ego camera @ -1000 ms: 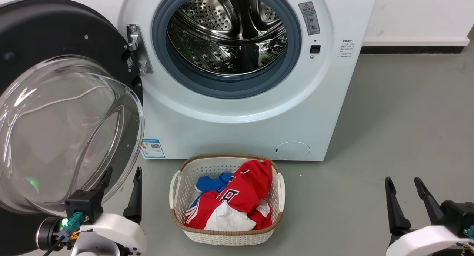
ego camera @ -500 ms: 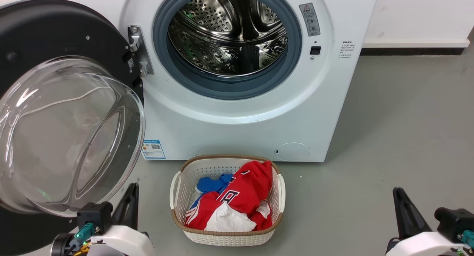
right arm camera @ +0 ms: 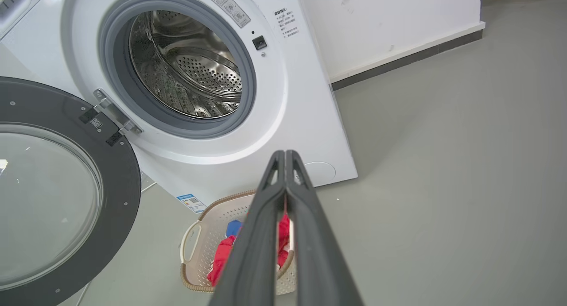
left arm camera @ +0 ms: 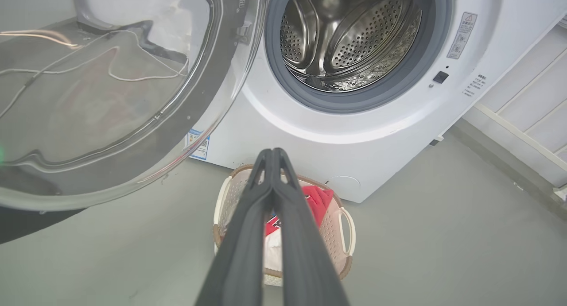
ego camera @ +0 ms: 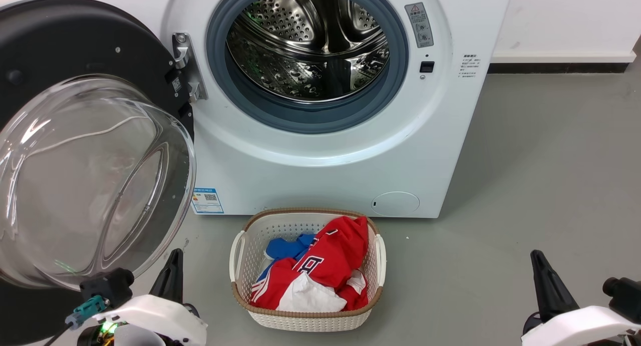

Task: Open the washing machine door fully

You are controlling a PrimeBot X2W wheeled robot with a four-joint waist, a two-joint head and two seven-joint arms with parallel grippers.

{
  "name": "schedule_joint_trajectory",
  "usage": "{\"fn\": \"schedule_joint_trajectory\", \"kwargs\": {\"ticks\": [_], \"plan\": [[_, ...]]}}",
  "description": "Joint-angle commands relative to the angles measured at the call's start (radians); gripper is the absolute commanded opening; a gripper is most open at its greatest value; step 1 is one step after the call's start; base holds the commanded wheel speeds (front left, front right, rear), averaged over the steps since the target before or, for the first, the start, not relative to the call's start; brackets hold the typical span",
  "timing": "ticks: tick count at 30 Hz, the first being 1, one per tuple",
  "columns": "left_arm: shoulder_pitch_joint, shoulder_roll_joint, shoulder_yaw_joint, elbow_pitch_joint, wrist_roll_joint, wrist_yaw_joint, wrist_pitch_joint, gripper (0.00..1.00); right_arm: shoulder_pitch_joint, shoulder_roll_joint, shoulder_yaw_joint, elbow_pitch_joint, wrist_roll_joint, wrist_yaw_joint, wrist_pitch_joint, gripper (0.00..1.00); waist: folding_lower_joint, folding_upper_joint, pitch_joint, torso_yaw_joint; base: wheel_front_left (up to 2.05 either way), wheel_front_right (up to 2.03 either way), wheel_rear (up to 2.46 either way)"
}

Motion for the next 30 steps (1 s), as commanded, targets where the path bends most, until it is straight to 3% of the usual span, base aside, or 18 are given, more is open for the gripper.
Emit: {"fn": "schedule_joint_trajectory", "kwargs": {"ticks": [1,30], "plan": [[-0.031,-0.001,0.02,-0.01,-0.028,-0.008,0.007,0.0,-0.031,0.0,-0.002,-0.008,0.04,0.0,0.004,0.0,0.0,0.0,0.0,0.0,0.0,0.0,0.0],[-0.05,-0.1,0.147,0.015,-0.36,-0.099,0.093,0.0,-0.097,0.0,-0.009,0.061,0.47,0.0,0.044,0.0,0.0,0.0,0.008,-0.003,0.0,0.0,0.0]]}}
